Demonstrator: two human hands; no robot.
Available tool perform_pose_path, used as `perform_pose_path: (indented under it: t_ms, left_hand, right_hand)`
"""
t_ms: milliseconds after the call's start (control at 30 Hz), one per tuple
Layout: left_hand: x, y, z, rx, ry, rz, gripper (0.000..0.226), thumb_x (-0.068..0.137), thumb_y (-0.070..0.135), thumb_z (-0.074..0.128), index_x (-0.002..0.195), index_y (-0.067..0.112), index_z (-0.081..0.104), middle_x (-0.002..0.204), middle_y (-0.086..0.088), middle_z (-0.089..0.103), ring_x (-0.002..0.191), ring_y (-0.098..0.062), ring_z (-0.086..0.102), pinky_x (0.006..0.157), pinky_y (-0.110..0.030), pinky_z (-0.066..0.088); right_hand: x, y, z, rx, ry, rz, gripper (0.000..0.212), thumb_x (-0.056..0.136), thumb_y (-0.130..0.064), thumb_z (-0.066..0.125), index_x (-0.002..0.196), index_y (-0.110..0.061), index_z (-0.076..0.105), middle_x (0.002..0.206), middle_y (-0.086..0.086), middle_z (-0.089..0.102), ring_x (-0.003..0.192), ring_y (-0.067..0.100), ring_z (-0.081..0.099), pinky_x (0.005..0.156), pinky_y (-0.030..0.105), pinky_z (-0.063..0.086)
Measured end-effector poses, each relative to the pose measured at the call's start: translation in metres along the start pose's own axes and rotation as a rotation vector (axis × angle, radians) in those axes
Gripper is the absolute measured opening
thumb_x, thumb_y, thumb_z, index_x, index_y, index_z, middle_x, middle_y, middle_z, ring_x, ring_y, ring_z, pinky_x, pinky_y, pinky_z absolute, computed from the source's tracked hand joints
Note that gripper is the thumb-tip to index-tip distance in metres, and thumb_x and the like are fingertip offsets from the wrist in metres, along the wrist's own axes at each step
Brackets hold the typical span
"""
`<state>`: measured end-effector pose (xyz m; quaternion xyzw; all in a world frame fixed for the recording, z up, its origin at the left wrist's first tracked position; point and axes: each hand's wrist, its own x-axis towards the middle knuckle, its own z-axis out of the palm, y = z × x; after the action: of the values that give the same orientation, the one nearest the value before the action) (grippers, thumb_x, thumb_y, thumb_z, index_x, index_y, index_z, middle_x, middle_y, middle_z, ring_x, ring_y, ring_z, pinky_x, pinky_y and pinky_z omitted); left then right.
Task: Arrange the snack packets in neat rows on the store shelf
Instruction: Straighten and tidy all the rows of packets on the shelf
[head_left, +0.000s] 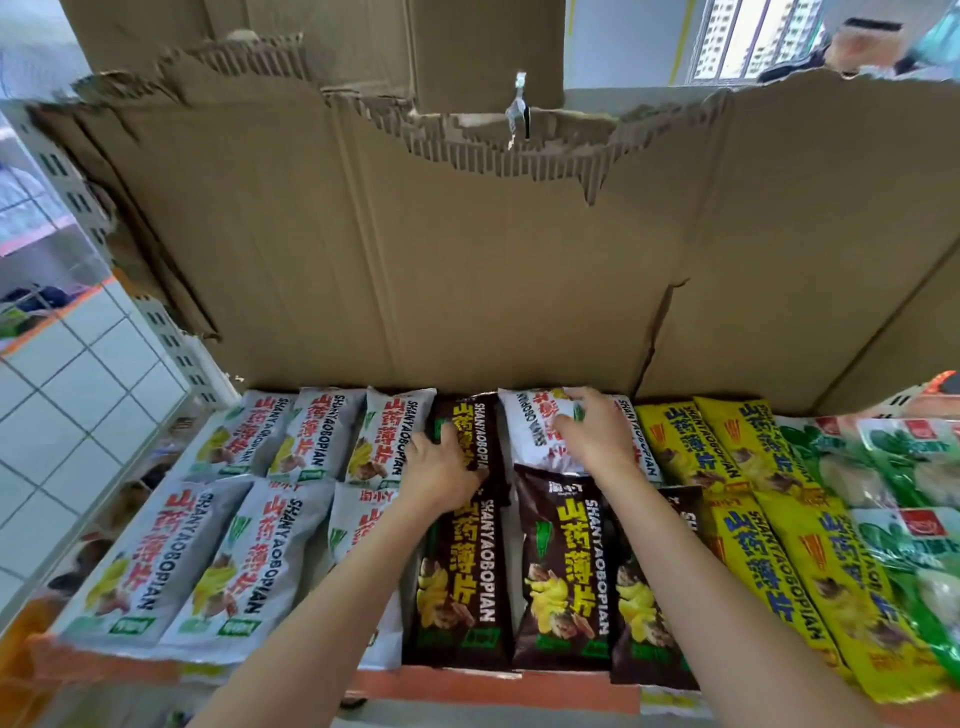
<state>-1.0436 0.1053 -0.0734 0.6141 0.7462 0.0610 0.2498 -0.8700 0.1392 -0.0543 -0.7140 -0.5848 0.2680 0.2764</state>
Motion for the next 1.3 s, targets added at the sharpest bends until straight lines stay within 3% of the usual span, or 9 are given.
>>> perform_pose_path:
  t_ms: [167,267,367,433,567,767,1000,1200,1300]
  left_hand:
    - [0.003,0.001,-0.008,-0.443,0.029,0.0,0.069,0.089,0.067,0.019,0.132,0.019,0.047,0.146,-0.016,0.035,0.138,-0.03,0.023,0.114,-0.042,0.018]
    - [-0.002,0.006,-0.017,-0.861,0.086,0.02,0.032,0.091,0.052,0.047,0.093,0.023,0.06,0.112,-0.009,0.064,0.115,-0.017,0.052,0.105,-0.041,0.037]
    - [-0.008,-0.002,-0.029,-1.09,0.197,-0.062,0.009,0.088,0.027,0.063,0.09,0.018,0.063,0.093,-0.006,0.071,0.08,-0.019,0.067,0.075,-0.036,0.055]
    - [-0.007,-0.014,-0.039,-1.164,0.214,-0.103,0.007,0.089,0.019,0.062,0.093,0.014,0.062,0.084,-0.003,0.069,0.073,-0.019,0.066,0.066,-0.033,0.055]
    - [-0.01,-0.037,-0.053,-1.132,0.125,-0.13,0.012,0.089,0.018,0.062,0.098,0.011,0.061,0.082,-0.006,0.07,0.064,-0.019,0.067,0.053,-0.028,0.055]
    - [-0.011,-0.056,-0.052,-1.127,0.032,-0.18,0.025,0.088,0.015,0.061,0.112,0.009,0.059,0.09,-0.012,0.072,0.074,-0.028,0.068,0.066,-0.038,0.056]
    - [-0.003,-0.058,-0.069,-1.081,-0.046,-0.178,0.023,0.085,0.013,0.063,0.107,0.007,0.061,0.091,-0.014,0.072,0.07,-0.027,0.069,0.058,-0.032,0.054]
    - [0.01,-0.031,-0.06,-0.878,-0.154,-0.111,0.038,0.085,0.018,0.067,0.119,0.009,0.053,0.105,-0.011,0.067,0.094,-0.029,0.066,0.087,-0.045,0.053]
    - [0.019,-0.015,-0.044,-0.668,-0.092,-0.092,0.051,0.092,0.019,0.057,0.138,0.008,0.036,0.102,-0.01,0.06,0.09,-0.023,0.06,0.08,-0.031,0.045]
  right_hand:
    - [-0.019,-0.021,-0.004,0.219,0.085,-0.149,0.029,0.089,-0.023,0.059,0.118,-0.023,0.058,0.113,-0.005,0.061,0.094,0.014,0.058,0.084,0.03,0.045]
    - [-0.024,-0.029,0.014,0.314,-0.171,-0.231,0.024,0.093,-0.026,0.053,0.117,-0.029,0.051,0.114,-0.008,0.061,0.095,0.009,0.058,0.088,0.032,0.047]
    - [-0.019,-0.034,0.028,0.423,-0.271,-0.11,0.022,0.097,-0.018,0.044,0.119,-0.02,0.047,0.12,0.004,0.061,0.104,0.017,0.058,0.081,0.027,0.05]
    - [-0.011,-0.029,0.036,0.188,-0.231,-0.062,0.024,0.095,-0.018,0.047,0.118,-0.012,0.052,0.121,0.006,0.059,0.108,0.019,0.055,0.079,0.024,0.043]
    - [-0.005,-0.026,0.055,-0.112,-0.347,0.003,0.04,0.086,-0.038,0.06,0.113,-0.009,0.058,0.114,0.011,0.062,0.105,0.028,0.058,0.077,0.027,0.043]
    - [-0.001,-0.036,0.069,0.043,-0.237,0.059,0.027,0.081,-0.02,0.07,0.104,-0.009,0.065,0.111,0.011,0.065,0.103,0.027,0.059,0.078,0.029,0.043]
    - [-0.017,-0.033,0.033,-0.112,0.191,-0.527,0.005,0.087,-0.008,0.06,0.089,-0.005,0.059,0.096,0.008,0.051,0.085,0.027,0.055,0.065,0.028,0.036]
    - [-0.008,-0.011,0.003,-0.224,0.134,-0.136,0.02,0.09,-0.012,0.056,0.107,-0.003,0.058,0.112,0.017,0.056,0.105,0.034,0.053,0.083,0.035,0.039]
    - [-0.005,-0.001,0.005,-0.235,0.09,-0.031,0.025,0.089,-0.008,0.054,0.112,0.002,0.055,0.118,0.02,0.056,0.112,0.035,0.05,0.089,0.036,0.04]
